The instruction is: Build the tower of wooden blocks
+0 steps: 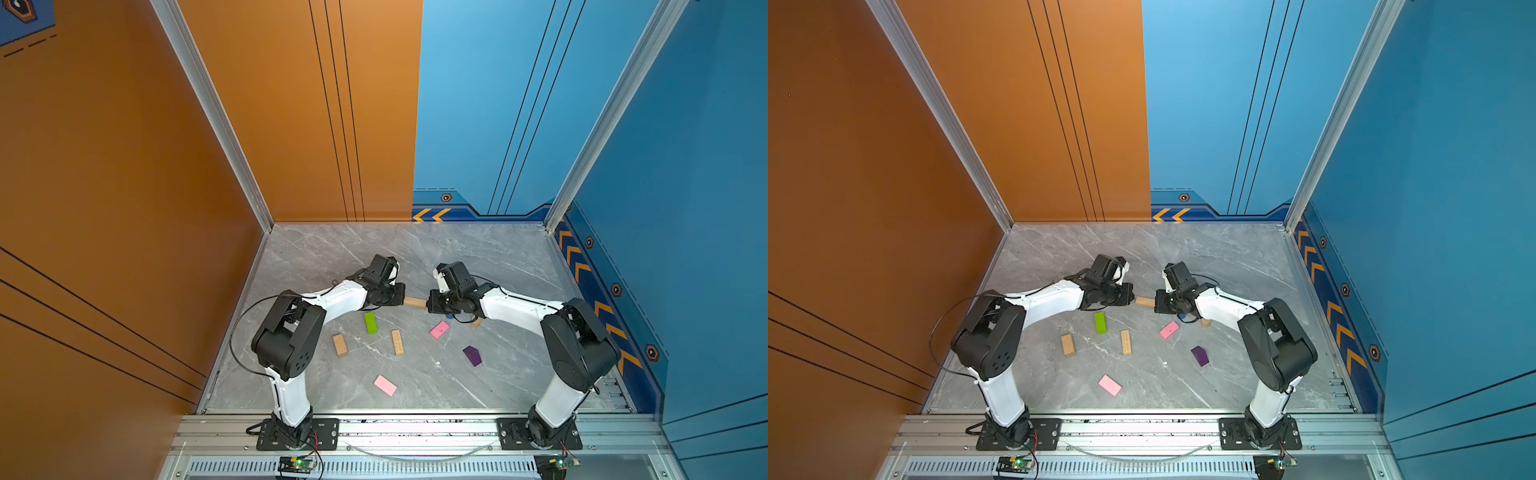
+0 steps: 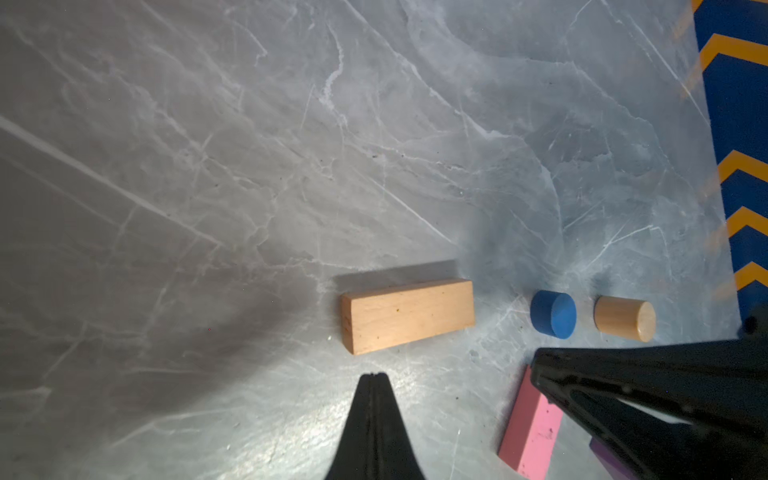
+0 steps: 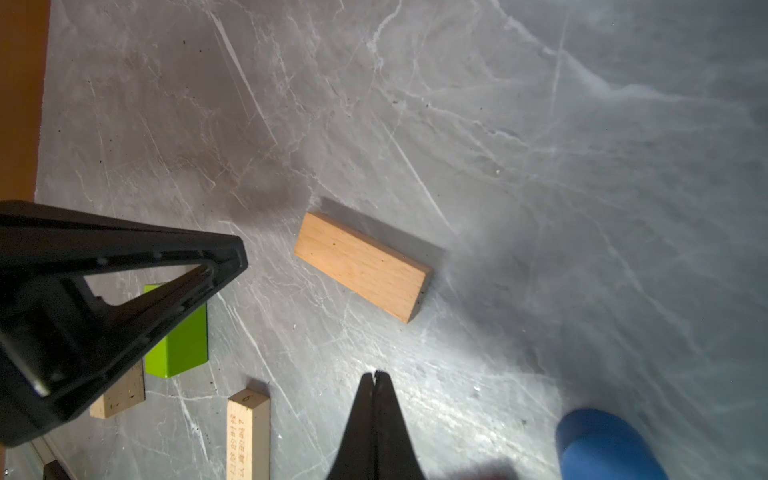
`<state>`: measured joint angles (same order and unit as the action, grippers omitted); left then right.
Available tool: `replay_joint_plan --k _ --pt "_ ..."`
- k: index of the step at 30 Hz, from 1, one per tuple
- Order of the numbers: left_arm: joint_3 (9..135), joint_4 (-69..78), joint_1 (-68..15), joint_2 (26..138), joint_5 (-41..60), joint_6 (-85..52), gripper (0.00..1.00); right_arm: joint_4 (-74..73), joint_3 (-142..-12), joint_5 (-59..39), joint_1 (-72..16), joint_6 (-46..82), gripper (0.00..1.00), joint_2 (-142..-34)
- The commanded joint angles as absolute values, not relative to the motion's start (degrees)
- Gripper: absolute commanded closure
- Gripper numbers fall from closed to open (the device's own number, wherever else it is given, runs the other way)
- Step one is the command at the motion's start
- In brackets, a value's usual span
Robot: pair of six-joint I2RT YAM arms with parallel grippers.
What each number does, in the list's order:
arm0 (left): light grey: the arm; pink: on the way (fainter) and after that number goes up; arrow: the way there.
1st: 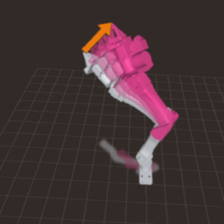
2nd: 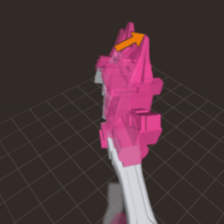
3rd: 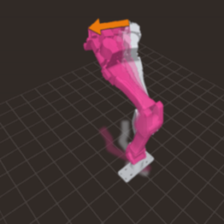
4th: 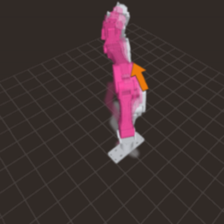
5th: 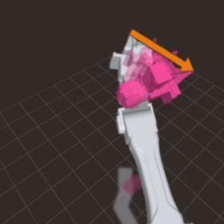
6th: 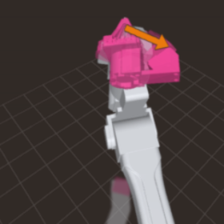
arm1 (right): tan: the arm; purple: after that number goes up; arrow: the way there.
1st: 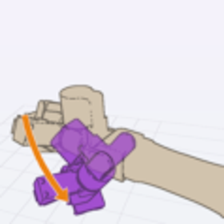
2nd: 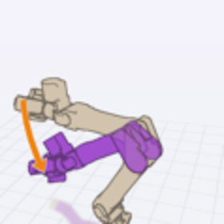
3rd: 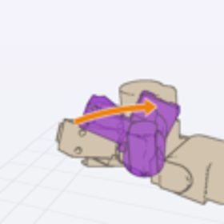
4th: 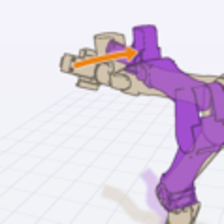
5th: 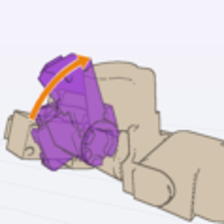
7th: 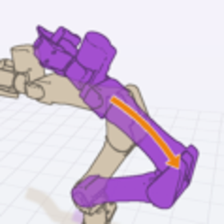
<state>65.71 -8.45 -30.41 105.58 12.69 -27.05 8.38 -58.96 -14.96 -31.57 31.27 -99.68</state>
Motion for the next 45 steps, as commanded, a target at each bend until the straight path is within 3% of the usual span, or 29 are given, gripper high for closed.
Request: replay_joint_plan --k 1,45 --pt "67.6 -10.0 -30.8 107.3 10.0 -27.6 1.0 8.3 -60.1 -14.0 -31.3 32.6 1.0 -100.5" --pt "69.3 -13.6 -29.8 112.4 7.8 -28.3 1.0 7.2 -64.8 -15.6 -28.5 35.1 1.0 -110.2"
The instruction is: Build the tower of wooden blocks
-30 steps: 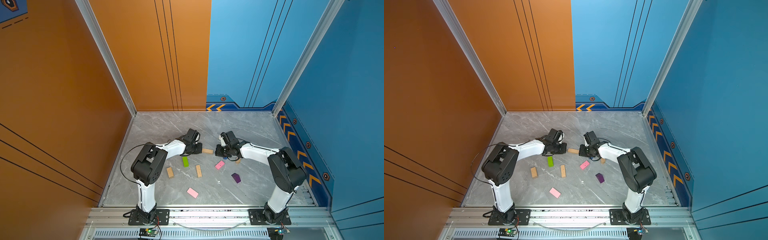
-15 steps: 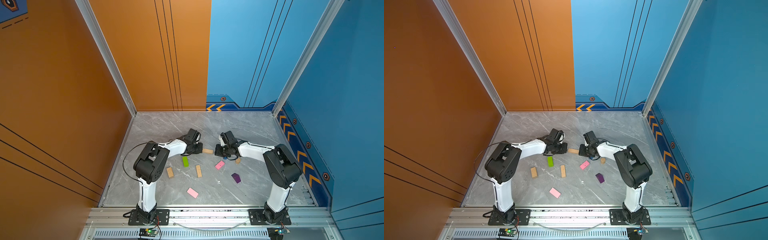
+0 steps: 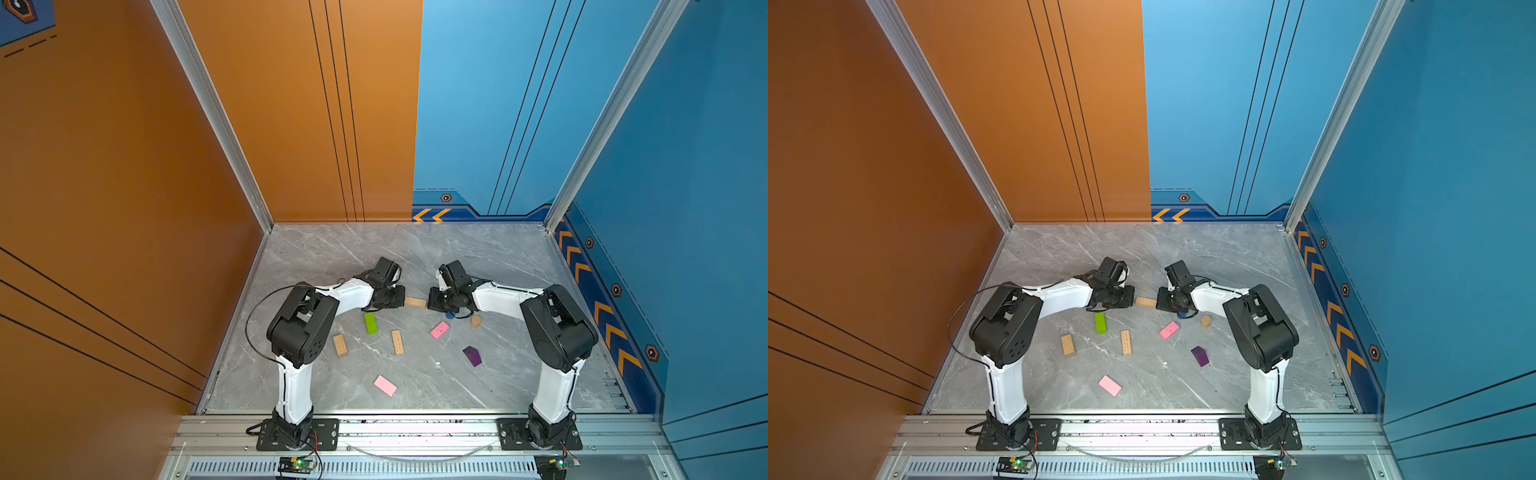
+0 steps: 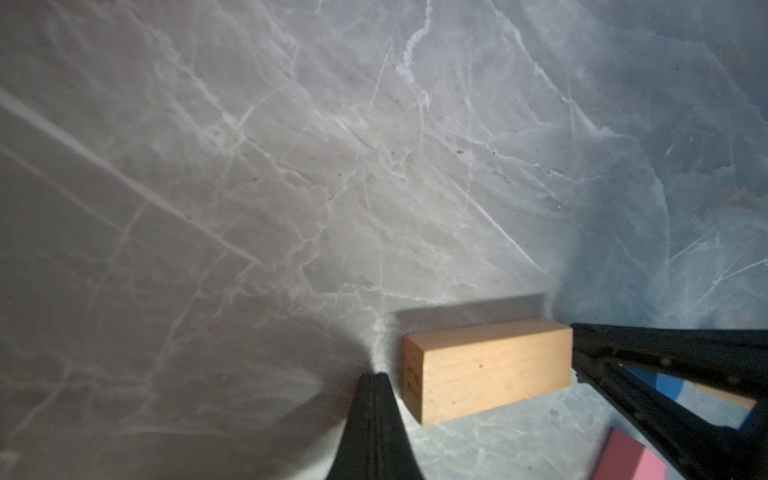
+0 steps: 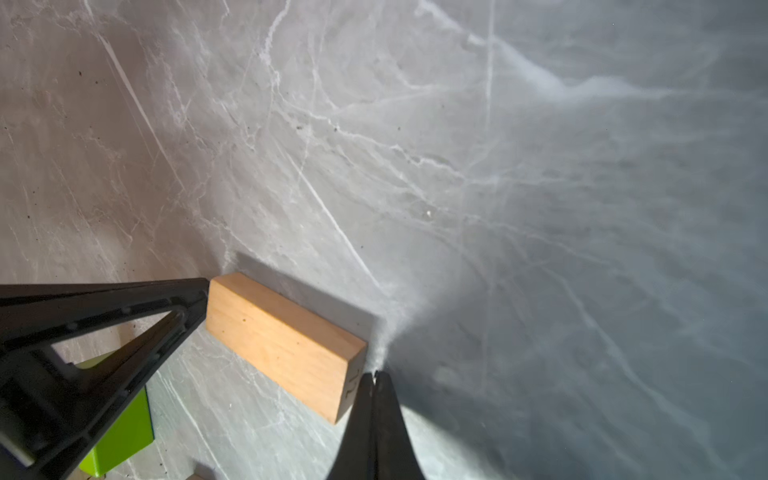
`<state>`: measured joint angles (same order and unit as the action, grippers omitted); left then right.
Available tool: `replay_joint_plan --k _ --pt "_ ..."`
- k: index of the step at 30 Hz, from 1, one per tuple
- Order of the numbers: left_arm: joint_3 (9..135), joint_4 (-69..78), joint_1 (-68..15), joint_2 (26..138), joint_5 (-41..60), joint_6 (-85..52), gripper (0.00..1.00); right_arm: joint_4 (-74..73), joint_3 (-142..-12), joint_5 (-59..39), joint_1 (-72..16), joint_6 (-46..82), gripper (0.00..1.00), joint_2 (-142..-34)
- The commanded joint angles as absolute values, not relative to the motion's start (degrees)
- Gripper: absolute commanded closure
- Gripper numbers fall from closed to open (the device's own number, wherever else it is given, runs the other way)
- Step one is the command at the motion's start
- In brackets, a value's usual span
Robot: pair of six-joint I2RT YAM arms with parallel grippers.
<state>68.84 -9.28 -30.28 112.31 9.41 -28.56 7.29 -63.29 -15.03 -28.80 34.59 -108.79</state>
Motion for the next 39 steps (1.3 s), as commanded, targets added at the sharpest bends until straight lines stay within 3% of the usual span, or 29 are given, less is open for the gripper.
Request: replay_joint_plan --k 1,39 --pt "69.2 -13.6 -29.7 112.3 7.9 -28.3 1.0 7.2 -64.8 -15.5 -28.6 35.2 1.0 -110.2" --pt "68.6 -14.7 -29.8 111.2 7.8 -28.3 1.0 9.0 -66.4 -14.8 -28.4 35.3 1.0 -111.8"
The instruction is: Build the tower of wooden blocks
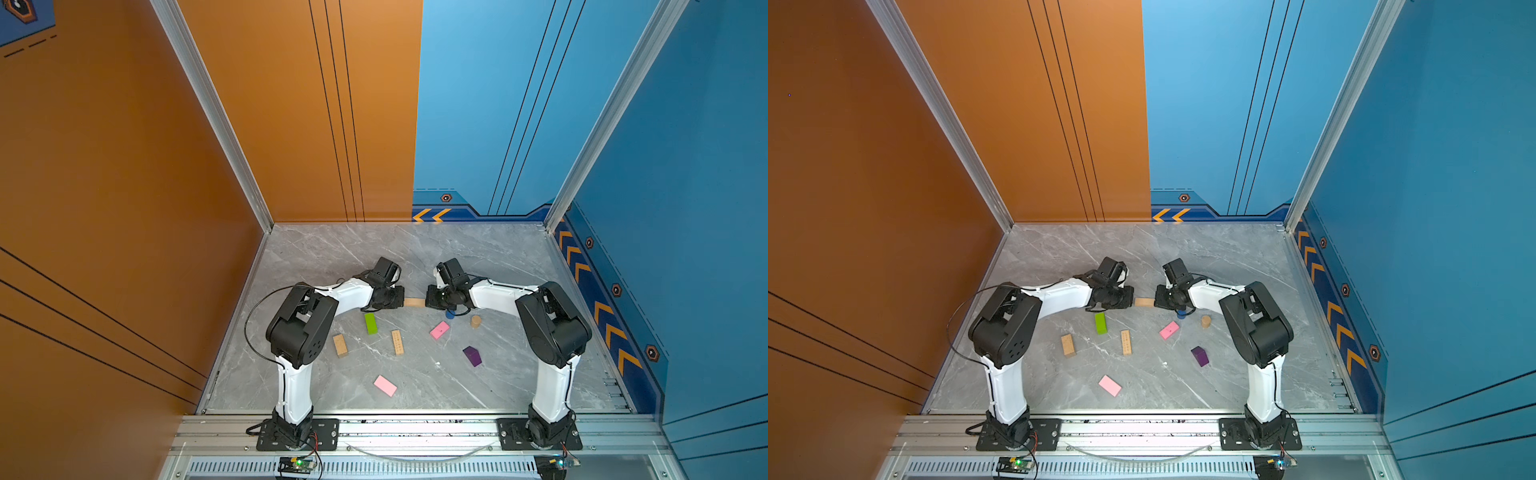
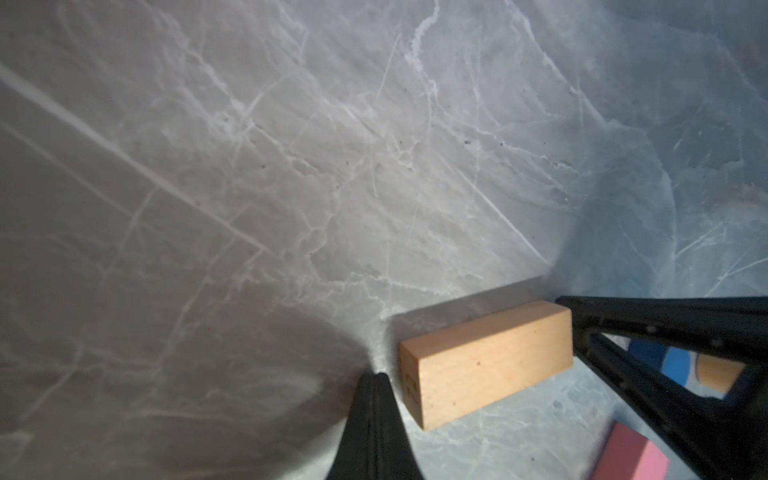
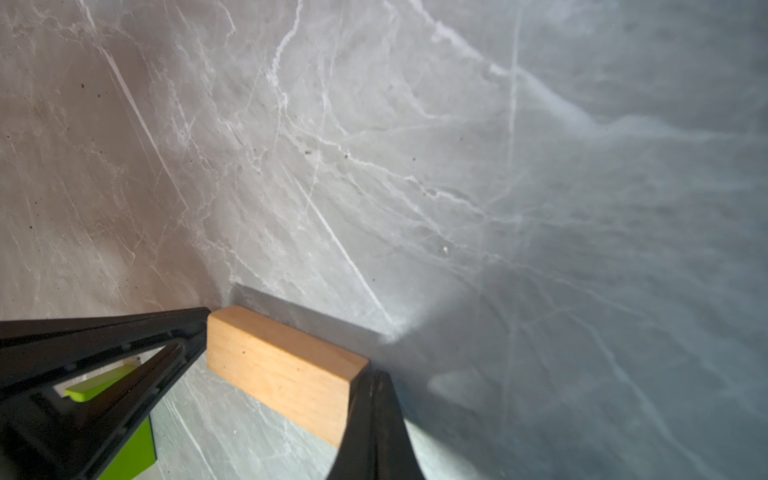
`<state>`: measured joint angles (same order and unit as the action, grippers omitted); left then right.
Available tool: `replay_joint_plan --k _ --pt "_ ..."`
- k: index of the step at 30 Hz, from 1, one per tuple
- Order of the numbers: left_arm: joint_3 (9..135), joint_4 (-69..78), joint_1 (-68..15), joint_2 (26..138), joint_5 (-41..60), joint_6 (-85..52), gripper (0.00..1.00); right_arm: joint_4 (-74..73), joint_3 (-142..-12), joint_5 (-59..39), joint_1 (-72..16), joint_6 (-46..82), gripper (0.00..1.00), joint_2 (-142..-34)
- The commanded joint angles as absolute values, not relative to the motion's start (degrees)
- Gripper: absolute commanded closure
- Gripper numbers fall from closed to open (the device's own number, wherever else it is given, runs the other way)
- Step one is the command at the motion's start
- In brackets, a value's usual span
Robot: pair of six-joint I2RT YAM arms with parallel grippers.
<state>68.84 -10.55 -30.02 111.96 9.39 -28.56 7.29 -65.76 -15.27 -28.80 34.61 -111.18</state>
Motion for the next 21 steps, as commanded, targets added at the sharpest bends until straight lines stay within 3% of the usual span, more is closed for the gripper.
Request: replay_joint_plan --k 1,15,21 --pt "68.5 -14.7 -29.8 111.1 7.7 -28.3 1.0 9.2 -66.3 -14.5 -28.4 35.3 1.0 -111.7" --pt "66.1 -15.0 -29.9 105.4 6.0 -28.5 1.0 10.3 -62.0 -11.9 -28.0 35.1 1.0 -102.9" --pt "63.5 -15.0 -30.0 99.6 4.1 -28.5 1.0 14.3 -60.7 -8.8 -31.6 33.4 1.0 -96.4"
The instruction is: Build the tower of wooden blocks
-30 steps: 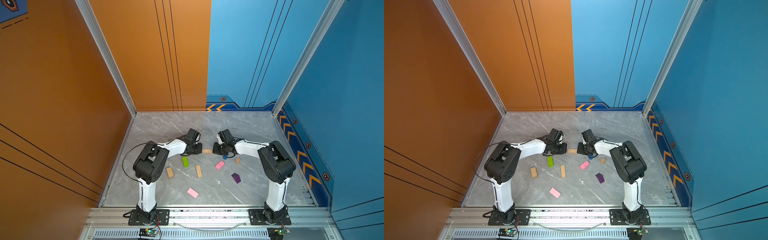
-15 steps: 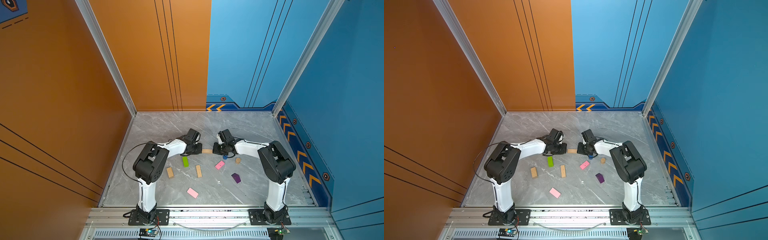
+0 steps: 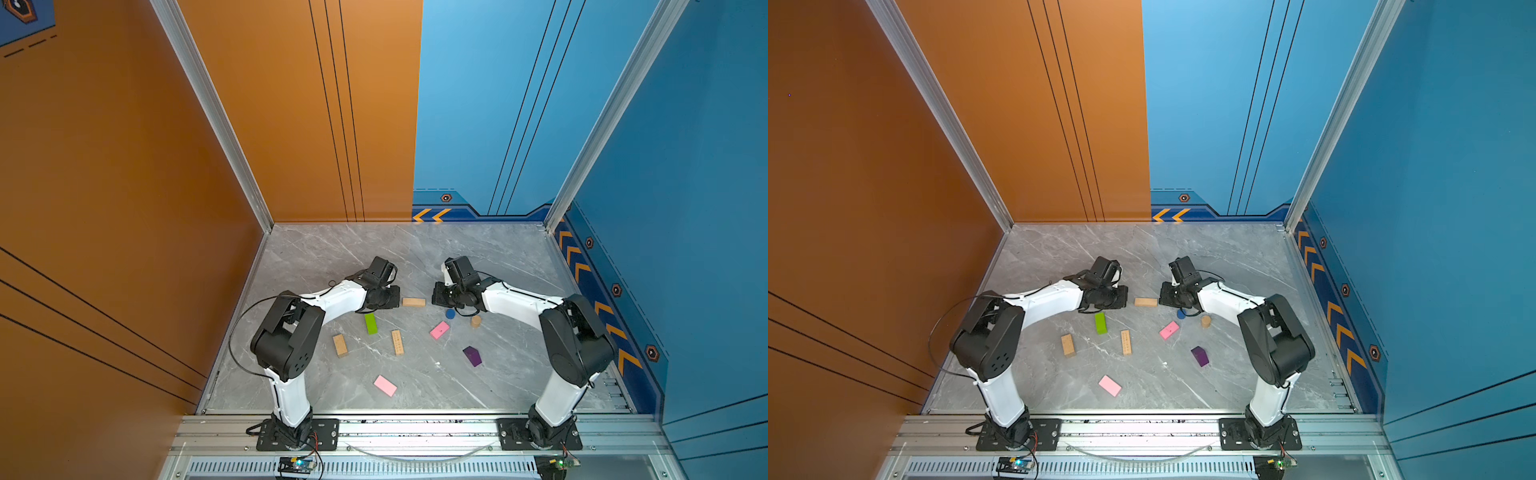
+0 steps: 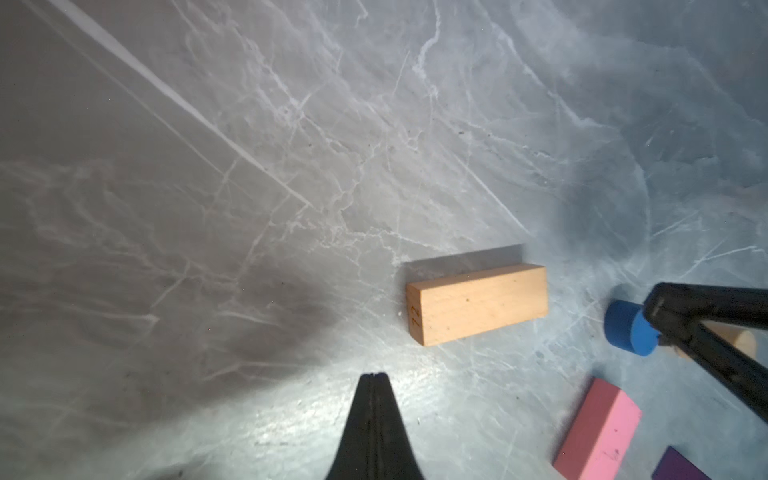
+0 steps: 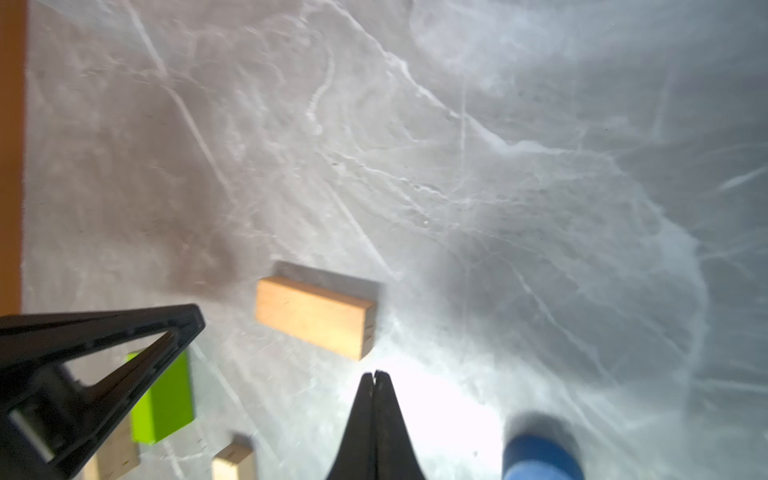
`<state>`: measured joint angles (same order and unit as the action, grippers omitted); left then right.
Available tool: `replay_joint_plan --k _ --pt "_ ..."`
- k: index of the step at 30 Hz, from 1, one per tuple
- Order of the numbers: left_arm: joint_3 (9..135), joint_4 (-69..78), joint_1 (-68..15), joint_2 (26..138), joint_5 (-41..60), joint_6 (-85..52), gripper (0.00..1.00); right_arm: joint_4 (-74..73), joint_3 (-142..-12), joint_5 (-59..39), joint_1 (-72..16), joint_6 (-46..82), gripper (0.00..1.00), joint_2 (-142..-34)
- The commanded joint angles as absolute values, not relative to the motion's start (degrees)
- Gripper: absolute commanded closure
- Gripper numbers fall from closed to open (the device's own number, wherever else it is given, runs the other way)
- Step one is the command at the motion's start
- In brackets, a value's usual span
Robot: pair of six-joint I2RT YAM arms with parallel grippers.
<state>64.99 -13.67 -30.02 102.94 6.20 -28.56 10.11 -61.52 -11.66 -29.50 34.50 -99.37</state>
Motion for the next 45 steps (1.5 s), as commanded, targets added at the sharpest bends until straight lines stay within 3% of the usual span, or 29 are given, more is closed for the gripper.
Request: replay_joint_plan --k 1,6,19,32,45 --pt "63.0 -15.0 -29.9 98.5 3.7 -28.5 1.0 15.5 -61.0 -8.3 -32.5 32.7 1.0 -95.7" --pt "60.1 -15.7 -30.0 91.4 1.0 -28.5 1.0 22.0 -62.4 -6.9 -39.0 29.6 0.99 -93.8" --pt "51.6 -18.3 -28.4 76.5 -4.9 -28.9 1.0 29.9 -68.4 -2.4 -55.0 26.4 0.62 -100.1" --pt "46.1 -19.5 -27.3 66.3 -6.7 -29.4 0.93 35.0 -73.6 3.8 -60.0 25.2 0.43 -107.5" --pt "45.2 -19.5 -26.9 65.1 -6.4 -29.6 0.92 35.2 -76.0 6.6 -60.3 25.1 0.42 -112.5"
